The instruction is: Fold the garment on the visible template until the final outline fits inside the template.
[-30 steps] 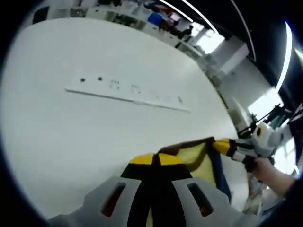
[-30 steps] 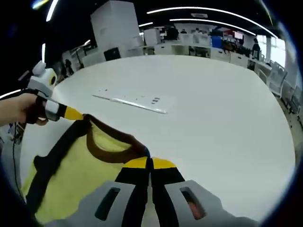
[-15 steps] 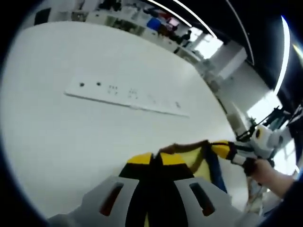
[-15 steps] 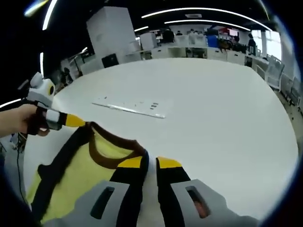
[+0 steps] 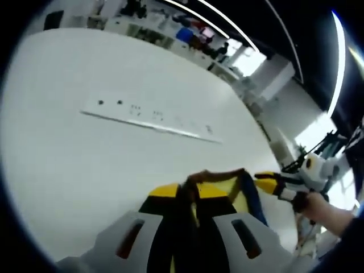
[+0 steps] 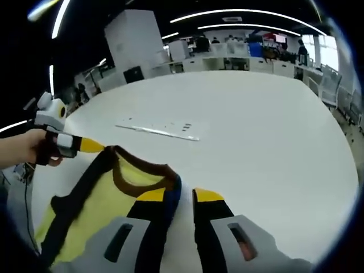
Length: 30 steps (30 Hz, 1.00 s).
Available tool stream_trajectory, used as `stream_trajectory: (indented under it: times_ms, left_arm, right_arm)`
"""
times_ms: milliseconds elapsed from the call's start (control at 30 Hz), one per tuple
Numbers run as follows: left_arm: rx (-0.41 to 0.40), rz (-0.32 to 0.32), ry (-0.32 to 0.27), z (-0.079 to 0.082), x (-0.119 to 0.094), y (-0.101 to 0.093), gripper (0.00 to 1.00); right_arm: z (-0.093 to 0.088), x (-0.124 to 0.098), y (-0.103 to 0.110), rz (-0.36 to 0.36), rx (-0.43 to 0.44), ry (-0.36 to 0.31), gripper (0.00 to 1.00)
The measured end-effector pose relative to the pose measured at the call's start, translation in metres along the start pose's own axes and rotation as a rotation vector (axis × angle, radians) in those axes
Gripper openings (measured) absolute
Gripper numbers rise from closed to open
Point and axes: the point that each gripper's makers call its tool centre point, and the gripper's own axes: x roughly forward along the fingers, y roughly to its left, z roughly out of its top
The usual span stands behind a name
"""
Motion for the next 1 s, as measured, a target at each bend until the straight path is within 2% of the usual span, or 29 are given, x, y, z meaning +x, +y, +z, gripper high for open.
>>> stream_trajectory:
  times_ms: [267,833,1000]
  left_arm:
    - [0.029,-0.009,-0.023,0.001,-0.012,-0.009,0.12]
    - [0.075,-0.03,-0.035,-0.017,-0.041,-0.028,0.25]
    - [0.09,-0.026,-0.03,-0.027,-0.051,-0.031,0.34]
  right_arm:
    - [0.0,-0.013,0.009,0.016,0.016,-0.015,0.28]
    - [-0.016,-0.049,0.026,0.029,0.022,-0.011,0.38]
    - [-0.02,-0.058,0.036,0.034,-0.003,-0.021,0.39]
